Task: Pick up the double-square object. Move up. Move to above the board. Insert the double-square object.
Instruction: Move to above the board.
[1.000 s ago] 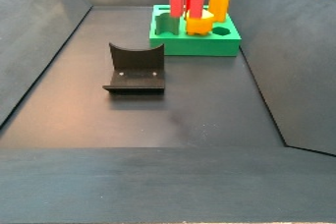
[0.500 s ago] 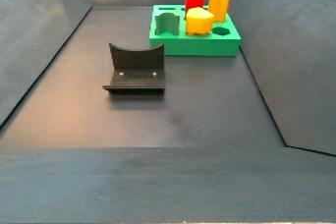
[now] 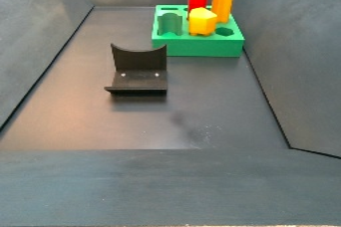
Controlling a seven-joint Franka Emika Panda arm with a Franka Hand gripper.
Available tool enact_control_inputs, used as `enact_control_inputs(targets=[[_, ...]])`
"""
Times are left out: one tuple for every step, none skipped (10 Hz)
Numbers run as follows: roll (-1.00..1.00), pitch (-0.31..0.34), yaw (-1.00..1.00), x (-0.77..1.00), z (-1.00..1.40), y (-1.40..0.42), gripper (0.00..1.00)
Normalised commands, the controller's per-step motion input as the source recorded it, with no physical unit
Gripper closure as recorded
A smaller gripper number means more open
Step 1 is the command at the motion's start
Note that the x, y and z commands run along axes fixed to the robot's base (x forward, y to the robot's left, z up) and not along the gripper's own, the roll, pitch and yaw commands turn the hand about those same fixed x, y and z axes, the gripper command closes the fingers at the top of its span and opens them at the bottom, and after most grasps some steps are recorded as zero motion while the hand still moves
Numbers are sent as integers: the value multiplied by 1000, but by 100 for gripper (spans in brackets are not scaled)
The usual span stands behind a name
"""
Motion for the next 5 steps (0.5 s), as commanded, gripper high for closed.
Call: enact_control_inputs(targets=[[35,75,36,-12,147,-1000,100],[26,103,17,26,147,-946,100],[23,122,13,54,110,-653,100],[23,121,7,69,63,-342,100],[27,105,10,59,44,-208,100]])
